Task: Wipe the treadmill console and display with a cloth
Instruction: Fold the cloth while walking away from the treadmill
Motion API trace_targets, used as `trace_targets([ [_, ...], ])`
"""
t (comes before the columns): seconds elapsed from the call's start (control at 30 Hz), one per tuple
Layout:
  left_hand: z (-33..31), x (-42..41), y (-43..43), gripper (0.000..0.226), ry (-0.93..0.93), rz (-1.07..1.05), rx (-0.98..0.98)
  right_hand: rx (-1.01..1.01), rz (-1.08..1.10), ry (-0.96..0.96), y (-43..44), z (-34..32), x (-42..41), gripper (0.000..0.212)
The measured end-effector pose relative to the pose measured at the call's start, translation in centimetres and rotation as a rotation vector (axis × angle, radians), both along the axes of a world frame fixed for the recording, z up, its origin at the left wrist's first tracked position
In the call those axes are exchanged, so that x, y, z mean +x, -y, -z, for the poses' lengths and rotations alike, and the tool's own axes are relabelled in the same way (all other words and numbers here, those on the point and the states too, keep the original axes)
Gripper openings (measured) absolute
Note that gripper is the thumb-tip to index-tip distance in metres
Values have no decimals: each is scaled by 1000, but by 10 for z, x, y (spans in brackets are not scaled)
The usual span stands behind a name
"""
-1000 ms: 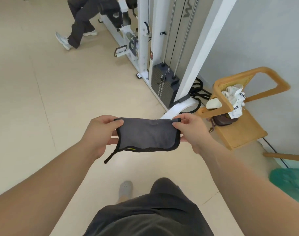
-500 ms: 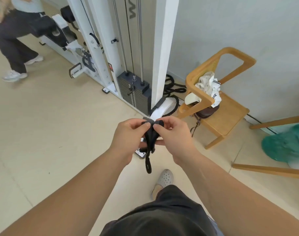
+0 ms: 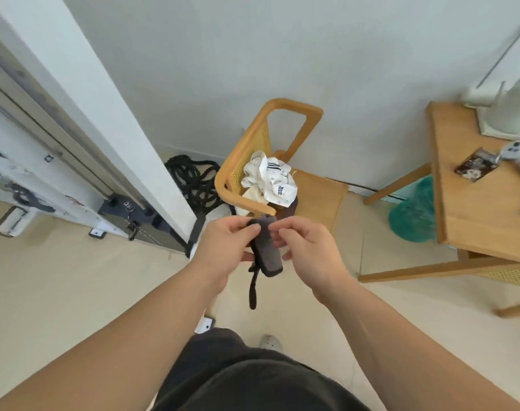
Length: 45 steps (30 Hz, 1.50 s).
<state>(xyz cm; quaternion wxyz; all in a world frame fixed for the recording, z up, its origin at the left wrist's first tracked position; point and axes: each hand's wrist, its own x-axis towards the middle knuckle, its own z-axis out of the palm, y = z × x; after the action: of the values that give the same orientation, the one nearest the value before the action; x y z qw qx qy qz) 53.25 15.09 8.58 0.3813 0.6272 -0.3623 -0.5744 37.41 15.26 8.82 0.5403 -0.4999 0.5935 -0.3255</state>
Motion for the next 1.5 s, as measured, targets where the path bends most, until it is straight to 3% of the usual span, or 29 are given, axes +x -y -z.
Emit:
trace_targets([
  [0.13,-2,-40,58,22,2,264,-2,92,208,26,43,27,-67,16],
  [0.2,-2,-60,87,22,-56,366,15,180,259,136,58,40,-95,24],
  [0.33,4,-103,145,19,-91,455,44,189,391,317,84,49,-137,15],
  [0.47,17,-146,199,17,-67,433,129,185,553,320,114,47,-167,11],
  [0.67,33,-208,252,16,44,574,146,259,610,264,138,51,-210,35],
  [0.8,42,-244,268,13,24,623,211,280,641,156,150,59,-248,31],
  [1.03,76,-338,264,17,-29,542,370,335,558,-56,175,88,-353,28],
  [1.27,114,-450,240,16,80,424,499,442,360,-71,179,124,-481,29],
  [1.5,116,-513,222,13,106,202,538,417,200,-161,192,139,-543,40],
])
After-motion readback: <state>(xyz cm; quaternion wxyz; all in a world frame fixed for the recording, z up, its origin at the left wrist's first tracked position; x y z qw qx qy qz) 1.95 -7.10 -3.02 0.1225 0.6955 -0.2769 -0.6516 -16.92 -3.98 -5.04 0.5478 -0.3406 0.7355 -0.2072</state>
